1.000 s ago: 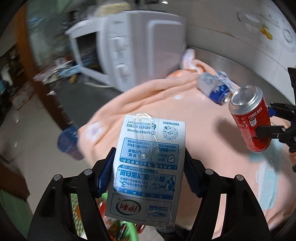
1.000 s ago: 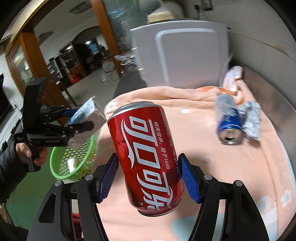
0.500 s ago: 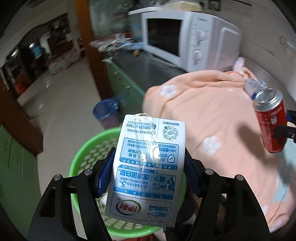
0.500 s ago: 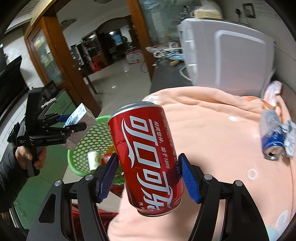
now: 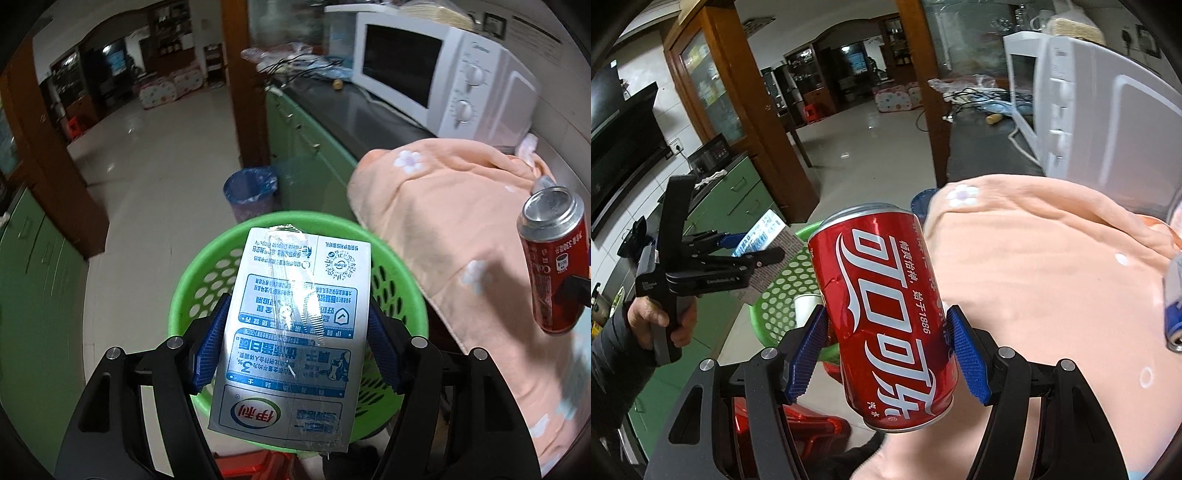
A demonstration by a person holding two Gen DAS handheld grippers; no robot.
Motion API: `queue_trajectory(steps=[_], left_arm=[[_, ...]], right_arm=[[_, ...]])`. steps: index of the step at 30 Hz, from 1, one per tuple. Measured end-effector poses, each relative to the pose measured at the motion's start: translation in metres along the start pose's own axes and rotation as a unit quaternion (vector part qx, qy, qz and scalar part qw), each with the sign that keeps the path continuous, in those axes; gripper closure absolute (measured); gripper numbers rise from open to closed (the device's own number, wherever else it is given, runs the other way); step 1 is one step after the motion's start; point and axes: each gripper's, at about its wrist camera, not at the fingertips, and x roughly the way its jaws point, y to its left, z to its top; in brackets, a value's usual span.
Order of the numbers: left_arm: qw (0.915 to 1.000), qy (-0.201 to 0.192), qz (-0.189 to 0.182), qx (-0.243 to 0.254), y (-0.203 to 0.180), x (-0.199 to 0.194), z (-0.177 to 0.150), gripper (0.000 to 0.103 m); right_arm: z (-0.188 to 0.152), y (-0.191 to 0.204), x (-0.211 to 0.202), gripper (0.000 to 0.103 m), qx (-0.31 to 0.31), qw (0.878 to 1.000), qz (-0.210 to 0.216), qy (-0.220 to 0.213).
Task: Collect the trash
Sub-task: 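Carry the milk carton and can over the green wastebasket and open both grippers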
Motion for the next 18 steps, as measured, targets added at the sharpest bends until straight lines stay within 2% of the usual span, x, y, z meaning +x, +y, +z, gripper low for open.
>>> queue_trajectory(steps=[3,6,18], left_arm=[[0.9998,0.009,-0.002,-0.018,0.009,0.004,-0.004,0.032],[0.9995,0.009,-0.002,-0.030,0.017,0.003,-0.009,0.025],[0.9980,-0.001,0.015,-0.061,0.040,-0.014,-0.018,0.021]], right_arm=[[0.006,0.010,0.010,0.039,-0.003,1.000,0.009,0.001],[0.012,0.015,0.017,0.039,-0.005,1.000,0.016,0.003],[0.030,0.037,0.057,0.040,-0.003,0.999,0.041,0.019]])
